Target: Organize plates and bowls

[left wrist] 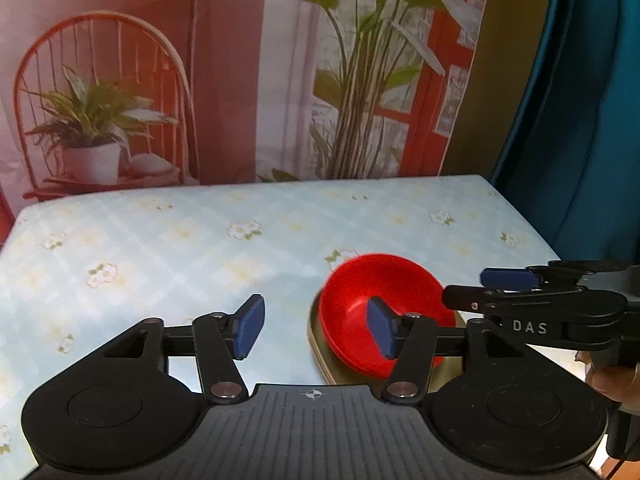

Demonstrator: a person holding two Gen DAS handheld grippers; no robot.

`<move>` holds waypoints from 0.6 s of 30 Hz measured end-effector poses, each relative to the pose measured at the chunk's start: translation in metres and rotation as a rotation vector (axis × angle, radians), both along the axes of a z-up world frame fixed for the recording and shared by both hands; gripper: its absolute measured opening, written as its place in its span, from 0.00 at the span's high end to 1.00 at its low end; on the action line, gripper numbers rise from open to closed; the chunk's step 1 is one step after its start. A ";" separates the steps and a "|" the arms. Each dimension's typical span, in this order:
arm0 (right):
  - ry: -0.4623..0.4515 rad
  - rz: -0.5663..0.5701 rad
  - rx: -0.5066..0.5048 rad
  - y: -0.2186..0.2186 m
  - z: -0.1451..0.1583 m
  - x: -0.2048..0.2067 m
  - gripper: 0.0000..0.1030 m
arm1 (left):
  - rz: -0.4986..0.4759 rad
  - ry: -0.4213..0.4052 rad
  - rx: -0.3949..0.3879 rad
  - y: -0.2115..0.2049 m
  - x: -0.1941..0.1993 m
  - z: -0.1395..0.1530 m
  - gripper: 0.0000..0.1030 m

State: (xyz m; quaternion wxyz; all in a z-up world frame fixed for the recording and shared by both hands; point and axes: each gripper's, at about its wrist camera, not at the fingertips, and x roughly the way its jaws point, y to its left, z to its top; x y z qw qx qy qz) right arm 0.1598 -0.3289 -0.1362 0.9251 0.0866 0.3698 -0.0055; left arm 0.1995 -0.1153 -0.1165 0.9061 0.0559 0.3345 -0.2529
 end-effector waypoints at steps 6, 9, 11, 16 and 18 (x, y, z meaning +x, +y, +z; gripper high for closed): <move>-0.030 -0.005 -0.019 0.007 0.013 -0.008 0.41 | 0.034 -0.057 -0.006 0.013 -0.011 0.015 0.20; -0.046 -0.004 -0.026 0.011 0.021 -0.013 0.32 | 0.042 -0.074 -0.020 0.022 -0.016 0.024 0.06; -0.063 -0.004 -0.031 0.014 0.028 -0.017 0.25 | 0.055 -0.093 -0.016 0.028 -0.021 0.029 0.04; -0.122 -0.012 -0.049 0.020 0.051 -0.032 0.00 | 0.094 -0.175 0.006 0.041 -0.037 0.049 0.00; -0.143 -0.021 -0.058 0.022 0.063 -0.037 0.00 | 0.108 -0.214 0.007 0.047 -0.044 0.061 0.00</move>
